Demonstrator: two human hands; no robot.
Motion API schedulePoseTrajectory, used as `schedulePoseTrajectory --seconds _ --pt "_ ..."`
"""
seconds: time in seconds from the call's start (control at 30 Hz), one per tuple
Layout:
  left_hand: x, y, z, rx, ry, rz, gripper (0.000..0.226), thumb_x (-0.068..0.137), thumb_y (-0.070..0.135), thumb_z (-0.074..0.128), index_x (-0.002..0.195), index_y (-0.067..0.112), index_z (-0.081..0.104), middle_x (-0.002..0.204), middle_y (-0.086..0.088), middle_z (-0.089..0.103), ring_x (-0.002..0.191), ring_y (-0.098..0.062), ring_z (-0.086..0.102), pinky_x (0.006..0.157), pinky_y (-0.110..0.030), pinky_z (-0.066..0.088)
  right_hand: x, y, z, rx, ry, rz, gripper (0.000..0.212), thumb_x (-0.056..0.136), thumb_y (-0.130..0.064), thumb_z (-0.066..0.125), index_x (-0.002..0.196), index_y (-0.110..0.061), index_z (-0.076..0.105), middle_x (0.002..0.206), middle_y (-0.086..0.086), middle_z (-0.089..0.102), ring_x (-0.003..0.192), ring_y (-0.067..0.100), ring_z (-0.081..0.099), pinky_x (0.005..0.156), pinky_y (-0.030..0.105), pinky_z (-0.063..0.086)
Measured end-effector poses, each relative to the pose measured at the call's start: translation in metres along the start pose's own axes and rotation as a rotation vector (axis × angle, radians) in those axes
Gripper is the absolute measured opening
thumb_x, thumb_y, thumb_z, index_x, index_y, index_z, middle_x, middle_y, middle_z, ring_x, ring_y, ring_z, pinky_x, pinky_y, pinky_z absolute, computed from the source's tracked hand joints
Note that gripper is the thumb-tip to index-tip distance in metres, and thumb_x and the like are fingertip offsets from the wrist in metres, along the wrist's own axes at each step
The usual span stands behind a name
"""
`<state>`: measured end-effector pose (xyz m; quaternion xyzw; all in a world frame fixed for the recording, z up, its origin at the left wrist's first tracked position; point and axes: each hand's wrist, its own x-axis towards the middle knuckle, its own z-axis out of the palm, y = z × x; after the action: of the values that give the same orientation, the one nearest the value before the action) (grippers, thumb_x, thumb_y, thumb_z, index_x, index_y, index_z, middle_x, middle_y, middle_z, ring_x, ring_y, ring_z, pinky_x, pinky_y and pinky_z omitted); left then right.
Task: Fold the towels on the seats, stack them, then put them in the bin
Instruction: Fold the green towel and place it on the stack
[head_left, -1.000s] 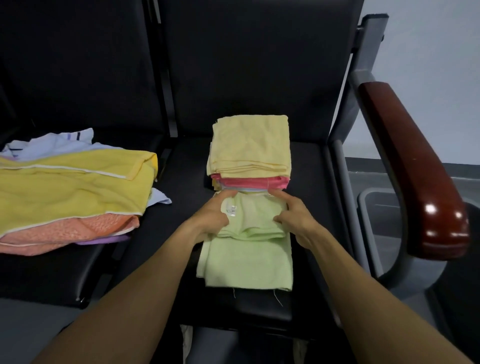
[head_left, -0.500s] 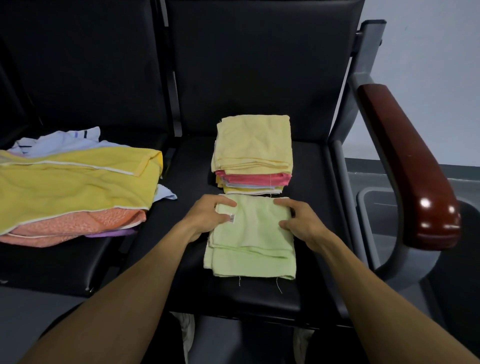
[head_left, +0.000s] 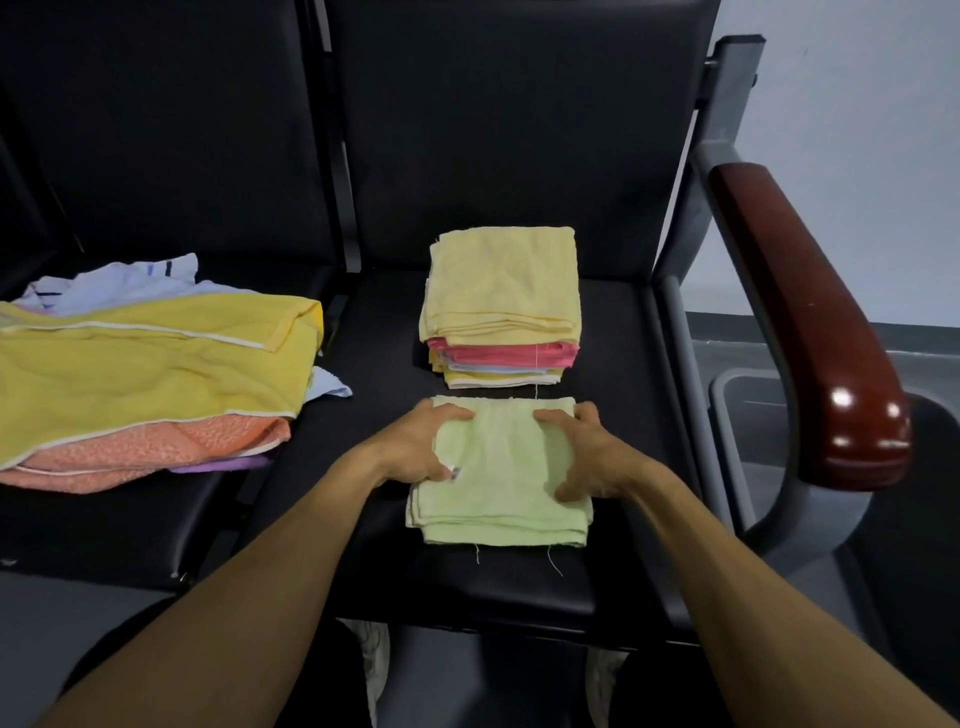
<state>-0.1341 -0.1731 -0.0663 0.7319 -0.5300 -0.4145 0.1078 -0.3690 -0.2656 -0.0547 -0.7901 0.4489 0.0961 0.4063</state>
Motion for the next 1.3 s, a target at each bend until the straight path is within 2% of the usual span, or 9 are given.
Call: schedulePoseTrajectory --seconds 0.1,0.2,0.37,0.5,0.6,0.7,0.87,1.17,1.3 --pt "-0.005 0.017 0.007 0.336 0.339 0.036 0.059 0.085 0.028 0.075 0.139 0.029 0.05 0.129 0.0 0.03 0.122 -0.024 0.038 0.102 -0.037 0.04 -0.001 -0.01 0.001 -0.187 0.237 0.068 0.07 0.084 -0.027 0.075 0.145 -0.027 0.041 0.132 0.005 0.022 0.124 0.026 0.036 0.109 0.044 0.039" --pt "-0.004 0.035 0.031 0.436 0.595 0.238 0.043 0.098 0.032 0.059 0.139 0.022 0.05 0.149 -0.005 0.029 0.14 -0.028 0.022 0.118 -0.043 0.023 0.005 -0.025 0.019 -0.395 0.543 -0.1 0.044 0.095 -0.038 0.059 0.136 -0.022 0.05 0.14 0.007 0.029 0.128 0.028 0.032 0.104 0.048 0.033" --pt "0.013 0.016 0.057 0.483 0.226 0.119 0.066 0.108 0.045 0.021 0.161 0.016 -0.007 0.167 -0.005 -0.018 0.151 -0.023 -0.026 0.125 -0.047 -0.011 0.024 -0.011 0.056 -0.531 0.289 -0.137 0.061 0.107 -0.045 0.017 0.16 -0.021 0.001 0.167 0.003 -0.014 0.152 0.023 -0.022 0.118 0.063 -0.005" --pt "0.019 -0.002 0.054 0.466 0.136 0.036 0.074 0.103 0.061 0.012 0.156 0.023 -0.024 0.159 0.004 -0.039 0.144 -0.015 -0.039 0.121 -0.049 -0.02 0.026 0.013 0.048 -0.529 0.289 -0.063 0.074 0.099 -0.063 0.006 0.158 -0.022 -0.013 0.164 -0.004 -0.023 0.149 0.019 -0.028 0.116 0.057 -0.016" --pt "0.023 0.005 0.045 0.379 0.185 0.021 0.071 0.105 0.055 0.019 0.161 0.02 -0.009 0.167 0.002 -0.019 0.152 -0.02 -0.025 0.124 -0.048 -0.012 0.029 0.017 0.039 -0.441 0.424 -0.061 0.066 0.105 -0.053 0.014 0.16 -0.018 0.004 0.168 -0.002 0.002 0.154 0.024 -0.005 0.121 0.054 -0.007" --pt "0.028 0.01 0.025 0.297 0.435 0.007 0.055 0.106 0.041 0.041 0.155 0.02 0.03 0.156 -0.003 0.034 0.143 -0.029 0.024 0.119 -0.045 0.019 0.033 0.009 0.027 -0.44 0.531 -0.07 0.053 0.103 -0.036 0.043 0.152 -0.018 0.031 0.141 0.005 0.037 0.133 0.027 0.032 0.114 0.049 0.024" --pt "0.033 0.012 0.008 0.221 0.395 -0.217 0.045 0.09 0.035 0.072 0.13 0.025 0.055 0.135 -0.007 0.041 0.13 -0.031 0.034 0.108 -0.041 0.03 0.033 -0.005 0.011 -0.41 0.496 -0.024 0.04 0.091 -0.032 0.068 0.124 -0.015 0.053 0.12 0.005 0.04 0.113 0.026 0.039 0.095 0.042 0.038" --pt "0.008 0.017 -0.006 -0.105 0.514 -0.039 0.021 0.099 0.022 0.058 0.095 0.02 0.037 0.101 -0.007 0.051 0.082 -0.021 0.052 0.06 -0.033 0.038 0.003 -0.02 0.004 0.122 0.646 -0.178 0.028 0.088 0.001 0.047 0.095 -0.023 0.035 0.084 -0.001 0.056 0.075 0.025 0.057 0.062 0.041 0.049" --pt "0.002 0.038 -0.036 -0.169 0.623 0.11 0.021 0.101 0.019 0.054 0.096 0.016 0.034 0.089 -0.006 0.053 0.069 -0.016 0.05 0.052 -0.027 0.036 0.003 -0.042 -0.03 0.376 0.785 -0.33 0.02 0.098 -0.005 0.053 0.095 -0.019 0.04 0.086 0.0 0.06 0.071 0.013 0.054 0.053 0.018 0.043"
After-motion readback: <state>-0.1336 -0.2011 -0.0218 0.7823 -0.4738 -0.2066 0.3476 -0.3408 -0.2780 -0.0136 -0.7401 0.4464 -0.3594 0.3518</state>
